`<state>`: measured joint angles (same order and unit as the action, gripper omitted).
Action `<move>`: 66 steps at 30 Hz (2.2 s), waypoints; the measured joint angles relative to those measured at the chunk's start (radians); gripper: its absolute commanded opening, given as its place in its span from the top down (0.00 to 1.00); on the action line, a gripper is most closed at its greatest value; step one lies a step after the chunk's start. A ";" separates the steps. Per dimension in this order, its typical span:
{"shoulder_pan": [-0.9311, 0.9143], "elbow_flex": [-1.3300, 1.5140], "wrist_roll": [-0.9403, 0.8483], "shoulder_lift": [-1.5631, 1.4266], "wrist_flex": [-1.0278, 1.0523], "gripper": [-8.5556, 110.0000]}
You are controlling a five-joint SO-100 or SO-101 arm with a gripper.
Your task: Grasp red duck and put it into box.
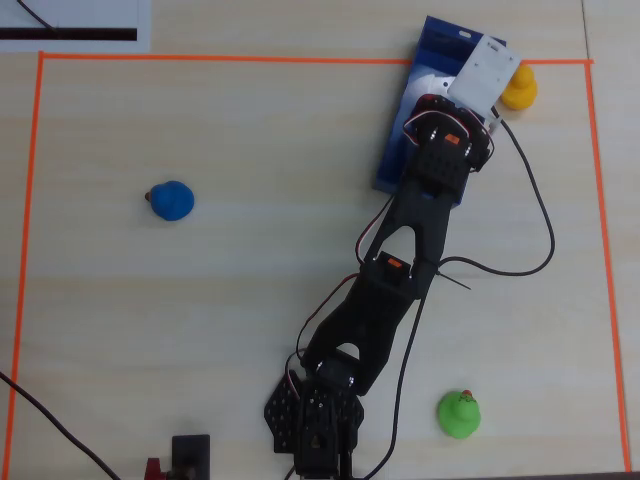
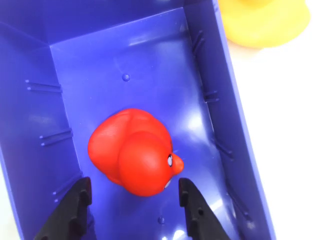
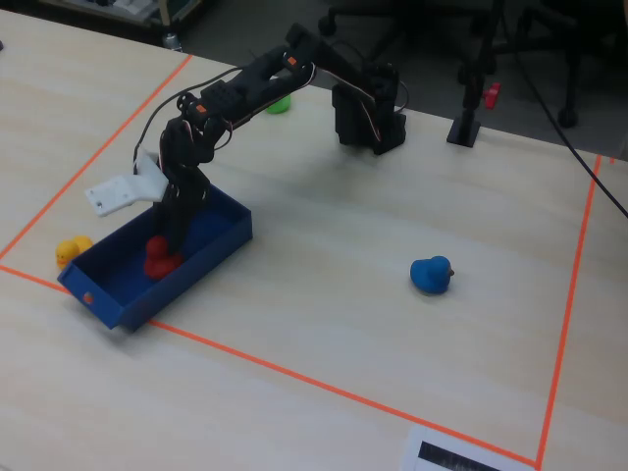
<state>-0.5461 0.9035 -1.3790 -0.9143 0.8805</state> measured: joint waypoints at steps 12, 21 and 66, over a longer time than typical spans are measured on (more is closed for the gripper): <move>0.049 0.087 0.279 -0.477 0.210 0.93; 0.267 0.810 -0.114 -1.173 0.509 0.93; 0.571 2.203 -0.264 -2.398 0.448 0.90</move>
<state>0.0245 3.1063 -1.6429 -3.3119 1.3284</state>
